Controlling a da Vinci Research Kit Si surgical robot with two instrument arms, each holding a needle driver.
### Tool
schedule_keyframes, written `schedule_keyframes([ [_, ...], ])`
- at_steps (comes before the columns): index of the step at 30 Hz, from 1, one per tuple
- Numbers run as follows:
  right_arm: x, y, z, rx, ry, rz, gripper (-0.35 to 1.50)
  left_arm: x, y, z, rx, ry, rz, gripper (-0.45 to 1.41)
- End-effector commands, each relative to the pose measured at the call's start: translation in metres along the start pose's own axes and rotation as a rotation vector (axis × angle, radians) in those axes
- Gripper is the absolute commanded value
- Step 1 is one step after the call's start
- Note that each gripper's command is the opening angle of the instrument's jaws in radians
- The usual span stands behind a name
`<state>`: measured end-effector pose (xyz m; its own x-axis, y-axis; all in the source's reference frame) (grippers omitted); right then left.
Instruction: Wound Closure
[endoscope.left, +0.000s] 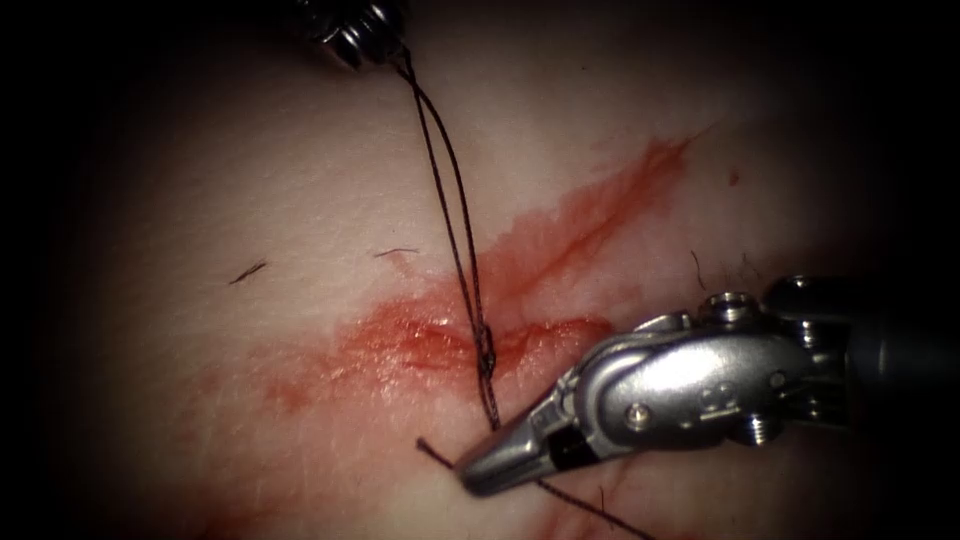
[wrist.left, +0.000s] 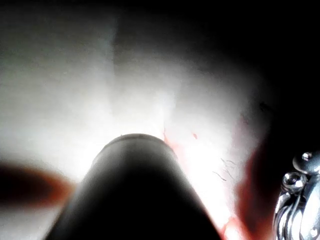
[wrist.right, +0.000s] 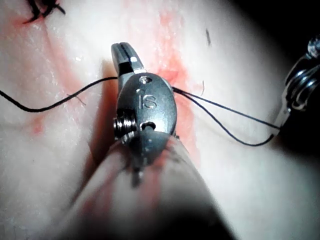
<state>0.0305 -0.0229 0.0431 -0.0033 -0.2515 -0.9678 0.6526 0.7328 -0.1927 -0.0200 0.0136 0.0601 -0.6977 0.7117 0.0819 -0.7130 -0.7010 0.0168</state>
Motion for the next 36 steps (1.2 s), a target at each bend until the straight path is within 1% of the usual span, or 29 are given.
schedule_keyframes([
  [1, -0.0002, 0.0008, 0.0003, -0.034, 0.014, 0.015, -0.35, 0.0001, 0.0006, -0.0001, -0.016, -0.005, 0.000, -0.45],
  [3, 0.0000, 0.0006, 0.0002, -0.048, 0.026, 0.024, -0.35, -0.0009, 0.0013, -0.0011, -0.062, -0.009, -0.004, -0.45],
  [4, 0.0001, 0.0005, 0.0001, -0.070, 0.022, 0.036, -0.35, -0.0016, 0.0016, -0.0021, -0.093, -0.015, -0.009, -0.45],
  [5, 0.0002, 0.0004, 0.0000, -0.096, 0.020, 0.060, -0.03, -0.0020, 0.0017, -0.0031, -0.110, -0.017, -0.012, -0.45],
  [6, 0.0003, 0.0004, -0.0001, -0.127, 0.022, 0.085, 0.34, -0.0023, 0.0017, -0.0041, -0.120, -0.022, -0.011, -0.45],
  [7, 0.0005, 0.0002, -0.0004, -0.183, 0.031, 0.113, 0.79, -0.0030, 0.0019, -0.0056, -0.136, -0.030, -0.006, -0.45],
  [8, 0.0006, 0.0002, -0.0006, -0.230, 0.032, 0.118, 0.98, -0.0037, 0.0021, -0.0067, -0.145, -0.034, -0.013, -0.45],
  [9, 0.0007, 0.0001, -0.0008, -0.287, 0.027, 0.133, 1.11, -0.0045, 0.0024, -0.0077, -0.153, -0.037, -0.019, -0.45],
  [10, 0.0009, 0.0002, -0.0011, -0.334, 0.032, 0.157, 1.23, -0.0055, 0.0030, -0.0089, -0.165, -0.039, -0.020, -0.45],
  [11, 0.0010, 0.0003, -0.0013, -0.367, 0.030, 0.168, 1.30, -0.0063, 0.0034, -0.0098, -0.179, -0.038, -0.025, -0.45],
  [12, 0.0012, 0.0004, -0.0015, -0.395, 0.020, 0.180, 1.31, -0.0071, 0.0038, -0.0106, -0.199, -0.035, -0.033, -0.45],
  [13, 0.0015, 0.0005, -0.0019, -0.427, 0.008, 0.195, 1.33, -0.0082, 0.0044, -0.0116, -0.241, -0.026, -0.044, -0.45],
  [14, 0.0018, 0.0005, -0.0022, -0.441, 0.000, 0.204, 1.30, -0.0089, 0.0048, -0.0122, -0.268, -0.020, -0.053, -0.45],
  [17, 0.0029, 0.0007, -0.0034, -0.499, -0.020, 0.244, 1.28, -0.0106, 0.0056, -0.0142, -0.334, -0.013, -0.092, -0.45],
  [20, 0.0040, 0.0009, -0.0049, -0.533, -0.017, 0.289, 1.20, -0.0116, 0.0053, -0.0158, -0.336, 0.008, -0.100, -0.45],
  [24, 0.0048, 0.0006, -0.0066, -0.564, 0.021, 0.344, 1.21, -0.0113, 0.0032, -0.0177, -0.336, 0.072, -0.109, -0.45],
  [28, 0.0050, -0.0008, -0.0079, -0.540, 0.052, 0.387, 1.21, -0.0109, 0.0012, -0.0197, -0.333, 0.138, -0.119, -0.45],
  [31, 0.0047, -0.0014, -0.0088, -0.517, 0.074, 0.401, 1.21, -0.0101, 0.0001, -0.0209, -0.340, 0.149, -0.125, -0.45],
  [35, 0.0042, -0.0010, -0.0103, -0.526, 0.078, 0.410, 1.23, -0.0094, -0.0008, -0.0221, -0.341, 0.175, -0.137, -0.45],
  [36, 0.0041, -0.0008, -0.0107, -0.532, 0.080, 0.415, 1.18, -0.0094, -0.0007, -0.0225, -0.339, 0.181, -0.140, -0.45],
])
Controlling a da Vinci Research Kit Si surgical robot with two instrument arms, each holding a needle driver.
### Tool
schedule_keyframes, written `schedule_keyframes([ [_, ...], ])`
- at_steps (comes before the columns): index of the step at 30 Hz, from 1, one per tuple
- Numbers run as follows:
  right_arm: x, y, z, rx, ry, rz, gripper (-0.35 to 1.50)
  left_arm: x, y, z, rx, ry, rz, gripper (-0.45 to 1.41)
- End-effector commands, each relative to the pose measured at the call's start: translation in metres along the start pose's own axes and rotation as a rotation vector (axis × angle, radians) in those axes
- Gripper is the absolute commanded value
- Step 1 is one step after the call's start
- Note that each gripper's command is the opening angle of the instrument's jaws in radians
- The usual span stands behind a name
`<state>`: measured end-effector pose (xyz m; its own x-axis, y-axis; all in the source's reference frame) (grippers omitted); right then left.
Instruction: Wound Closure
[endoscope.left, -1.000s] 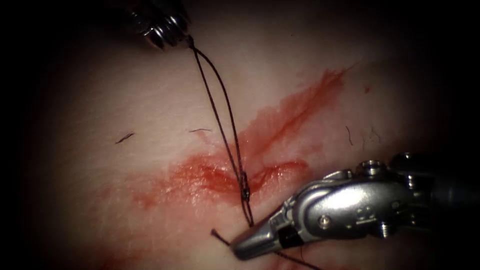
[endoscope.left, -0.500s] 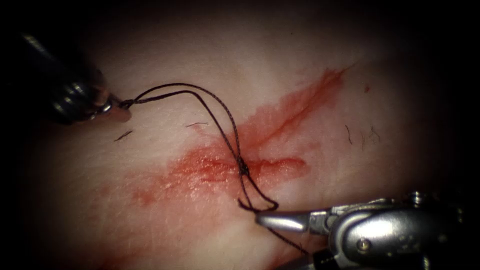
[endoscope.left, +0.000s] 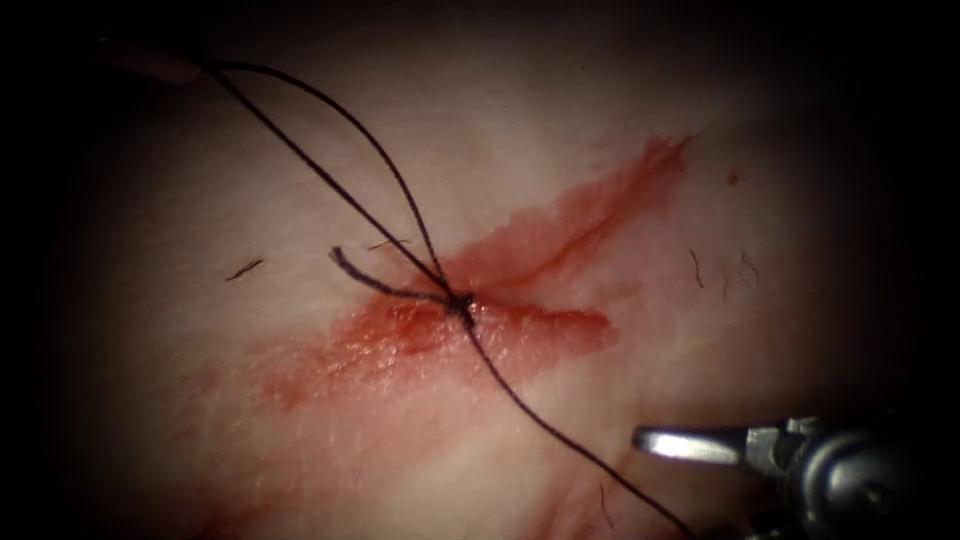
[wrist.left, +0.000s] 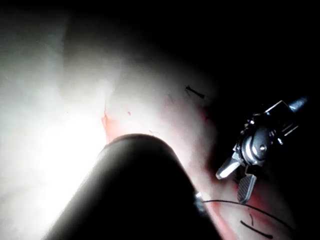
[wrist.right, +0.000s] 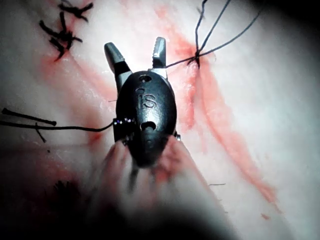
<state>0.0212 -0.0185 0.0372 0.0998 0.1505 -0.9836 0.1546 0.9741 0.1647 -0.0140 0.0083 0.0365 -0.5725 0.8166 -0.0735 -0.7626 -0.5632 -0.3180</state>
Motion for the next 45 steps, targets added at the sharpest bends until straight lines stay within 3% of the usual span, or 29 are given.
schedule_keyframes([
  [1, -0.0001, 0.0012, 0.0003, -0.009, 0.005, 0.008, 1.13, 0.0004, 0.0003, 0.0004, 0.000, 0.004, -0.003, -0.45],
  [7, -0.0007, 0.0023, 0.0000, -0.032, 0.029, 0.014, 1.11, -0.0001, 0.0009, 0.0002, -0.008, 0.014, 0.007, -0.45],
  [9, -0.0008, 0.0026, 0.0003, -0.039, 0.026, 0.026, 0.84, -0.0004, 0.0011, 0.0004, -0.010, 0.018, 0.011, -0.45],
  [13, -0.0006, 0.0035, 0.0018, -0.062, 0.020, 0.050, 0.73, -0.0006, 0.0013, 0.0006, -0.015, 0.023, 0.011, -0.45],
  [16, -0.0002, 0.0044, 0.0030, -0.083, 0.016, 0.086, 0.39, -0.0007, 0.0015, 0.0008, -0.012, 0.025, 0.017, -0.45],
  [23, 0.0006, 0.0080, 0.0049, -0.202, -0.019, 0.118, 0.46, -0.0008, 0.0023, 0.0014, 0.000, 0.021, 0.028, -0.45],
  [28, -0.0003, 0.0091, 0.0063, -0.293, -0.057, 0.127, 0.86, -0.0009, 0.0038, 0.0029, -0.018, -0.001, 0.049, -0.45],
  [37, -0.0013, 0.0102, 0.0074, -0.282, -0.052, 0.126, 0.86, -0.0007, 0.0047, 0.0029, -0.020, -0.013, 0.051, -0.45],
  [45, -0.0032, 0.0084, 0.0091, -0.247, -0.033, 0.161, 0.91, -0.0004, 0.0054, 0.0018, -0.029, -0.014, 0.056, -0.45],
])
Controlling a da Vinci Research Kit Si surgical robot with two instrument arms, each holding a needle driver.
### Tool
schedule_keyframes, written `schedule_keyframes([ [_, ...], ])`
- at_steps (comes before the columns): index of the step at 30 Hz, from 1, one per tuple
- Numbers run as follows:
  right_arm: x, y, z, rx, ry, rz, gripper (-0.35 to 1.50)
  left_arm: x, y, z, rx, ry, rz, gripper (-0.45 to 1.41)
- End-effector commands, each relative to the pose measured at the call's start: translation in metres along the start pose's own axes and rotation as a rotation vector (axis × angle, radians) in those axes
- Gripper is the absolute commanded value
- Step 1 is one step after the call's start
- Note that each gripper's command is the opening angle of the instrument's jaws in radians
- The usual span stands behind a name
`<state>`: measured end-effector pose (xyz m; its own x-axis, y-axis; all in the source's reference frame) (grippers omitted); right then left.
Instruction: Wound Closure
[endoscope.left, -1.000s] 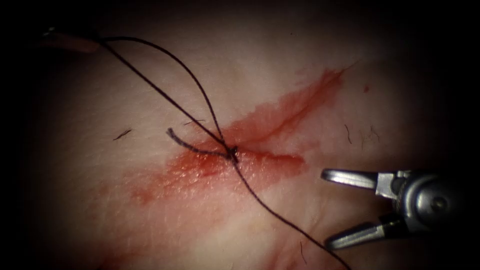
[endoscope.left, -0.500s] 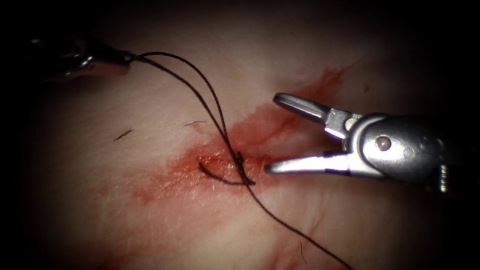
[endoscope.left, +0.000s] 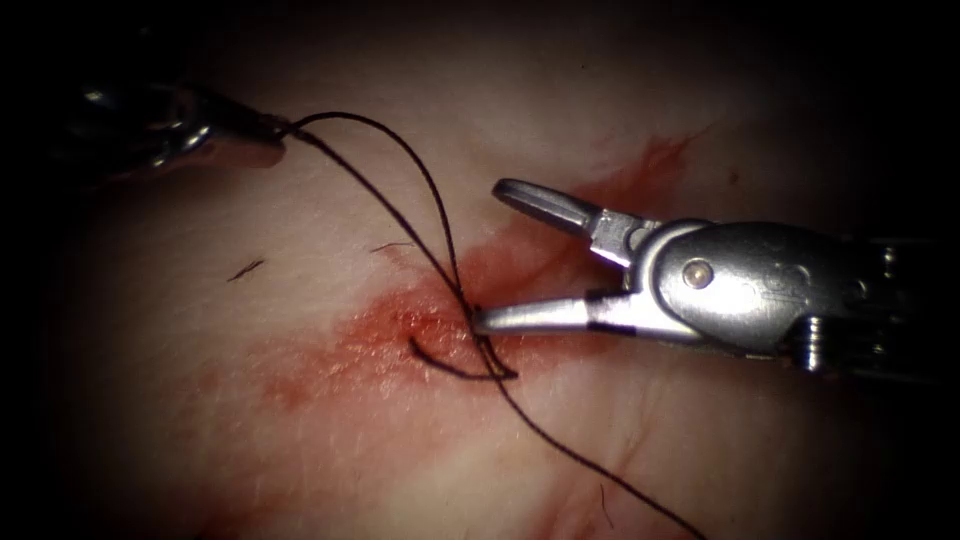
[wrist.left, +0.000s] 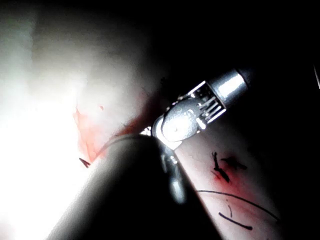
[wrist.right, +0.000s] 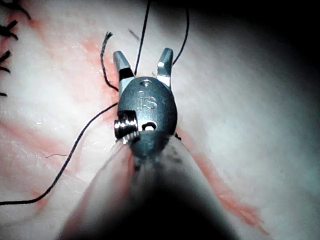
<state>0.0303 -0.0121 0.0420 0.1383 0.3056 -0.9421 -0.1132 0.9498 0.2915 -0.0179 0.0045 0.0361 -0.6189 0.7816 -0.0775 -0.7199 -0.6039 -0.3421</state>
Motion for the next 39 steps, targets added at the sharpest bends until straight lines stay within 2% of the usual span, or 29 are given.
schedule_keyframes([
  [1, -0.0006, -0.0004, 0.0011, 0.009, 0.003, 0.001, 0.91, 0.0005, 0.0002, 0.0003, 0.002, 0.008, -0.003, -0.45],
  [6, -0.0017, -0.0019, 0.0024, 0.019, 0.003, 0.021, 0.98, 0.0008, 0.0012, -0.0002, 0.000, 0.013, 0.009, -0.45],
  [13, -0.0020, -0.0022, 0.0032, 0.016, 0.001, 0.017, 0.98, 0.0010, 0.0026, -0.0002, -0.011, 0.018, 0.016, -0.45],
  [22, -0.0021, -0.0020, 0.0034, 0.013, 0.000, 0.017, 0.88, 0.0014, 0.0049, -0.0010, -0.012, 0.027, 0.027, -0.45],
  [28, -0.0022, -0.0017, 0.0042, 0.008, -0.001, 0.017, 0.96, 0.0014, 0.0050, -0.0012, -0.012, 0.029, 0.033, -0.45],
  [39, -0.0025, -0.0014, 0.0065, 0.030, 0.003, 0.014, 0.94, 0.0013, 0.0048, -0.0010, -0.008, 0.033, 0.027, -0.45],
])
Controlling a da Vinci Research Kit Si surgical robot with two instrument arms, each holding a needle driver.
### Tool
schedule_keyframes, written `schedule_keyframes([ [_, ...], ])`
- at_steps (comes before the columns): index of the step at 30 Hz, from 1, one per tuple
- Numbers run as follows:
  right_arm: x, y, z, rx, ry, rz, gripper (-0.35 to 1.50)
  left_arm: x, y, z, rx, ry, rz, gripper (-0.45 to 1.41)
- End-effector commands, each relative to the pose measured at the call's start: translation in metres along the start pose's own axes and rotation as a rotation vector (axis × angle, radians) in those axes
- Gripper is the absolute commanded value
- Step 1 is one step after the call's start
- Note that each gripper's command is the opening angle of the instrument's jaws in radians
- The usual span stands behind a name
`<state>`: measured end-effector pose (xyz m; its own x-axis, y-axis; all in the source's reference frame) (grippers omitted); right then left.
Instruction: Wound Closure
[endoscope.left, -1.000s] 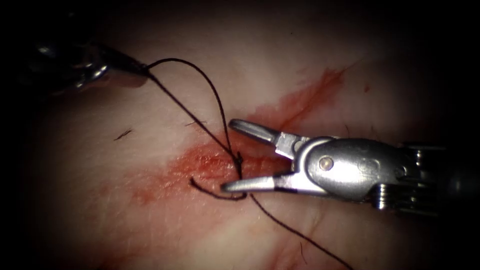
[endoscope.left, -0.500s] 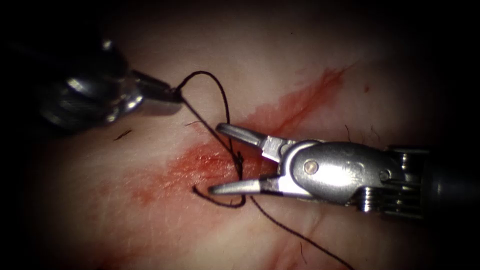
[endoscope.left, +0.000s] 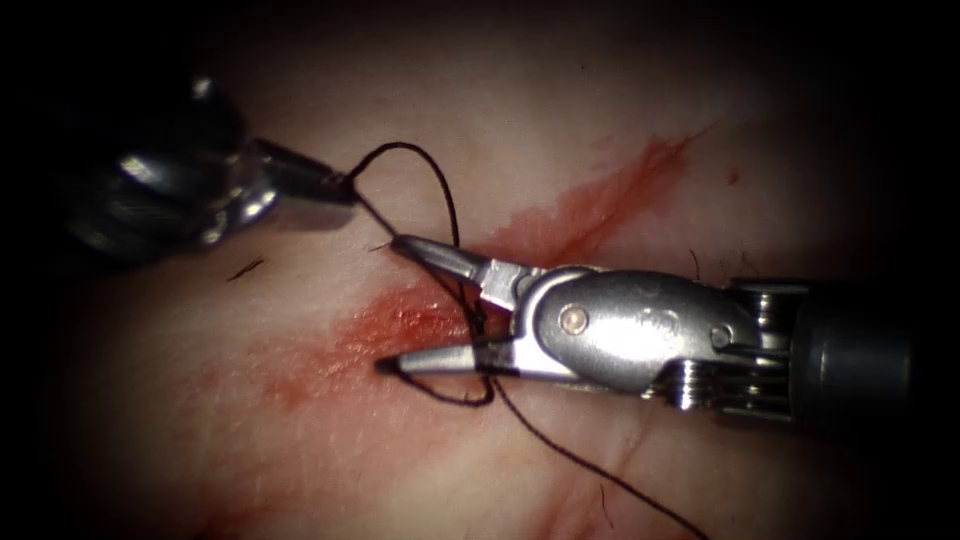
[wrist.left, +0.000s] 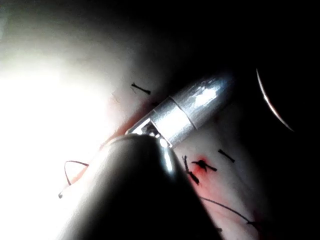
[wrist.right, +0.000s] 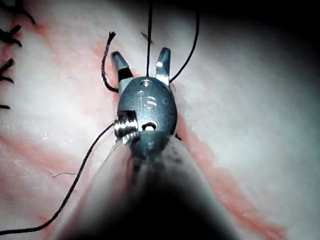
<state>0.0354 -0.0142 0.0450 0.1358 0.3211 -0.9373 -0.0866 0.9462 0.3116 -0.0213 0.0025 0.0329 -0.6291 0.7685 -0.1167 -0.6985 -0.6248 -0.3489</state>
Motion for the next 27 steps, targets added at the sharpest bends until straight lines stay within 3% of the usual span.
schedule_keyframes([
  [1, 0.0001, 0.0004, 0.0012, 0.000, 0.002, -0.002, 0.94, 0.0005, 0.0000, 0.0007, 0.001, 0.002, -0.001, -0.45],
  [27, -0.0021, -0.0002, 0.0023, 0.025, -0.011, -0.026, 0.89, 0.0004, -0.0001, 0.0010, -0.008, 0.007, 0.002, -0.45],
])
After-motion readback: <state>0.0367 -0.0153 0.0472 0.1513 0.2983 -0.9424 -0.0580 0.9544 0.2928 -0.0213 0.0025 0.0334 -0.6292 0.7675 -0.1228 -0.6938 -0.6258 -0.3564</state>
